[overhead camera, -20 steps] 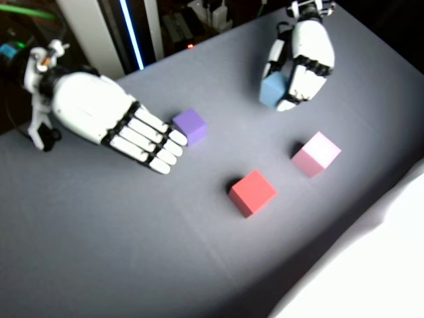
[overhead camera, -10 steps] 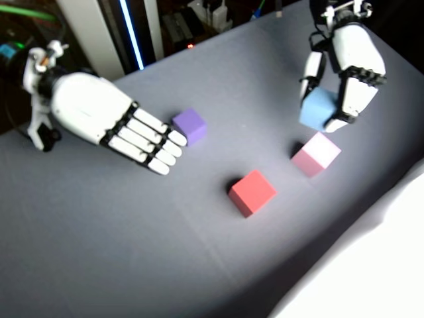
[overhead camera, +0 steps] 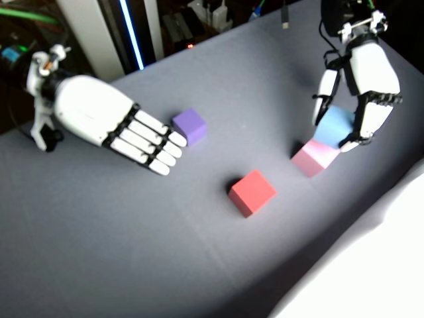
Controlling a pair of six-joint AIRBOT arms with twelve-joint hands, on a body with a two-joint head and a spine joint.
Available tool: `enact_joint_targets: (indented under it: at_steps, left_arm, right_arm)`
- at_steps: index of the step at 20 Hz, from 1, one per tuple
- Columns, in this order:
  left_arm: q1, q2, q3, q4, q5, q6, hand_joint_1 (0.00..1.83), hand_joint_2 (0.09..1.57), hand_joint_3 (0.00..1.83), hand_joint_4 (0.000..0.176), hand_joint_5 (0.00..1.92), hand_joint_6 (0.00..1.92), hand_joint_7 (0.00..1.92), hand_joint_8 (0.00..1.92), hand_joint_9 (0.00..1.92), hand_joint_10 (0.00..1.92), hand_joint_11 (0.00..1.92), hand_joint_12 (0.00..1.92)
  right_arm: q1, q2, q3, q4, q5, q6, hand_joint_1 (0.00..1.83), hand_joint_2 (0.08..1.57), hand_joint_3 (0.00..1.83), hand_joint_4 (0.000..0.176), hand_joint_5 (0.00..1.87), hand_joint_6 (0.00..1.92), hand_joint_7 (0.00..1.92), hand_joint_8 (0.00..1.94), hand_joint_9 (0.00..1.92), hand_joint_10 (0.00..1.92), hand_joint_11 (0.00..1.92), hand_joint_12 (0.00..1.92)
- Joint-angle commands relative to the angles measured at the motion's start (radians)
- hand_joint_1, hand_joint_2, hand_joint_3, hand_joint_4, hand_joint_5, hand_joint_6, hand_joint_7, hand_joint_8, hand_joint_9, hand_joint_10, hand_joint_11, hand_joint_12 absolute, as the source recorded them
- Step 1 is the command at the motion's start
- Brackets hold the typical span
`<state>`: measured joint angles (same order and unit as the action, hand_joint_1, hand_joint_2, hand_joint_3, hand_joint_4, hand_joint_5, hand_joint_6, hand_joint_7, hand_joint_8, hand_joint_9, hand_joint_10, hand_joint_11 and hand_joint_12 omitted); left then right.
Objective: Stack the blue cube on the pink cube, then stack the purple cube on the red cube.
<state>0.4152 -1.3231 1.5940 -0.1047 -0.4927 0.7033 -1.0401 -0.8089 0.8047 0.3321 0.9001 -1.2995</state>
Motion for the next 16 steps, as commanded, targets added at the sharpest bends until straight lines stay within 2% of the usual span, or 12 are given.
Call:
enact_joint_targets:
  at_steps: [1, 2, 3, 4, 5, 6, 7, 8, 9, 10, 13, 16]
  left_arm:
    - [-0.015, 0.003, 0.012, -0.010, -0.100, -0.002, 1.21, 1.23, 0.00, 0.000, 0.76, 1.13, 0.80, 1.53, 0.81, 1.82, 0.87, 1.92]
    - [-0.015, -0.005, 0.021, -0.015, -0.093, -0.002, 1.21, 1.23, 0.00, 0.000, 0.77, 1.08, 0.79, 1.57, 0.79, 1.84, 0.86, 1.92]
    - [-0.014, -0.010, 0.027, -0.019, -0.085, -0.002, 1.20, 1.24, 0.00, 0.000, 0.73, 1.29, 0.76, 1.48, 0.93, 1.91, 1.04, 1.92]
    - [-0.012, -0.014, 0.031, -0.021, -0.080, -0.002, 1.11, 1.23, 0.00, 0.000, 0.75, 1.32, 0.86, 1.71, 1.03, 1.92, 1.16, 1.92]
    - [-0.011, -0.017, 0.033, -0.021, -0.075, -0.002, 1.11, 1.23, 0.00, 0.000, 0.75, 1.32, 0.86, 1.71, 1.03, 1.92, 1.16, 1.92]
    - [-0.010, -0.018, 0.034, -0.021, -0.072, -0.002, 1.03, 1.17, 0.00, 0.000, 0.33, 0.84, 0.52, 1.00, 0.49, 1.30, 0.42, 1.81]
    - [-0.009, -0.019, 0.033, -0.021, -0.073, -0.002, 0.95, 1.16, 0.00, 0.000, 0.26, 0.71, 0.41, 0.78, 0.35, 1.18, 0.25, 1.78]
    - [-0.008, -0.019, 0.033, -0.021, -0.073, -0.002, 0.95, 1.16, 0.00, 0.000, 0.26, 0.71, 0.41, 0.78, 0.35, 1.18, 0.25, 1.78]
    - [-0.007, -0.020, 0.032, -0.021, -0.075, -0.002, 0.88, 1.14, 0.00, 0.084, 0.08, 0.60, 0.23, 0.44, 0.11, 0.90, 0.02, 1.66]
    - [-0.006, -0.019, 0.031, -0.021, -0.076, -0.002, 0.84, 1.13, 0.00, 0.115, 0.06, 0.51, 0.20, 0.29, 0.05, 0.82, 0.00, 1.56]
    - [-0.005, -0.017, 0.027, -0.019, -0.083, -0.002, 0.78, 1.10, 0.00, 0.134, 0.06, 0.43, 0.20, 0.12, 0.01, 0.71, 0.00, 1.35]
    - [0.001, -0.011, 0.021, -0.019, -0.097, -0.007, 0.64, 1.05, 0.00, 0.161, 0.00, 0.17, 0.04, 0.00, 0.00, 0.07, 0.00, 0.96]
  right_arm:
    - [0.003, -0.001, 0.004, -0.010, 0.112, 0.004, 0.46, 1.40, 0.00, 0.000, 0.00, 0.00, 0.00, 0.00, 0.00, 0.00, 0.00, 0.00]
    - [0.003, -0.001, 0.004, -0.010, 0.112, 0.004, 0.46, 1.40, 0.00, 0.000, 0.00, 0.00, 0.00, 0.00, 0.00, 0.00, 0.00, 0.00]
    - [0.003, -0.002, 0.005, -0.010, 0.112, 0.004, 0.44, 1.41, 0.00, 0.000, 0.00, 0.00, 0.00, 0.00, 0.00, 0.00, 0.00, 0.00]
    - [0.003, -0.003, 0.005, -0.010, 0.112, 0.004, 0.44, 1.41, 0.00, 0.000, 0.00, 0.00, 0.00, 0.00, 0.00, 0.00, 0.00, 0.00]
    - [0.003, -0.003, 0.005, -0.010, 0.112, 0.005, 0.44, 1.41, 0.00, 0.000, 0.00, 0.00, 0.00, 0.00, 0.00, 0.00, 0.00, 0.00]
    - [0.003, -0.003, 0.005, -0.010, 0.112, 0.006, 0.44, 1.40, 0.00, 0.000, 0.00, 0.00, 0.00, 0.00, 0.00, 0.00, 0.00, 0.00]
    - [0.002, -0.003, 0.005, -0.010, 0.112, 0.007, 0.45, 1.40, 0.00, 0.000, 0.00, 0.00, 0.00, 0.00, 0.00, 0.00, 0.00, 0.00]
    - [0.002, -0.003, 0.005, -0.010, 0.112, 0.007, 0.45, 1.40, 0.00, 0.000, 0.00, 0.00, 0.00, 0.00, 0.00, 0.00, 0.00, 0.00]
    - [0.002, -0.003, 0.005, -0.010, 0.112, 0.008, 0.44, 1.40, 0.00, 0.000, 0.00, 0.00, 0.00, 0.00, 0.00, 0.00, 0.00, 0.00]
    - [0.002, -0.003, 0.005, -0.010, 0.112, 0.008, 0.44, 1.40, 0.00, 0.000, 0.00, 0.00, 0.00, 0.00, 0.00, 0.00, 0.00, 0.00]
    - [0.001, -0.003, 0.006, -0.010, 0.112, 0.009, 0.43, 1.40, 0.00, 0.000, 0.00, 0.00, 0.00, 0.00, 0.00, 0.00, 0.00, 0.00]
    - [0.001, -0.003, 0.006, -0.010, 0.112, 0.010, 0.45, 1.39, 0.00, 0.000, 0.00, 0.00, 0.00, 0.00, 0.00, 0.00, 0.00, 0.00]
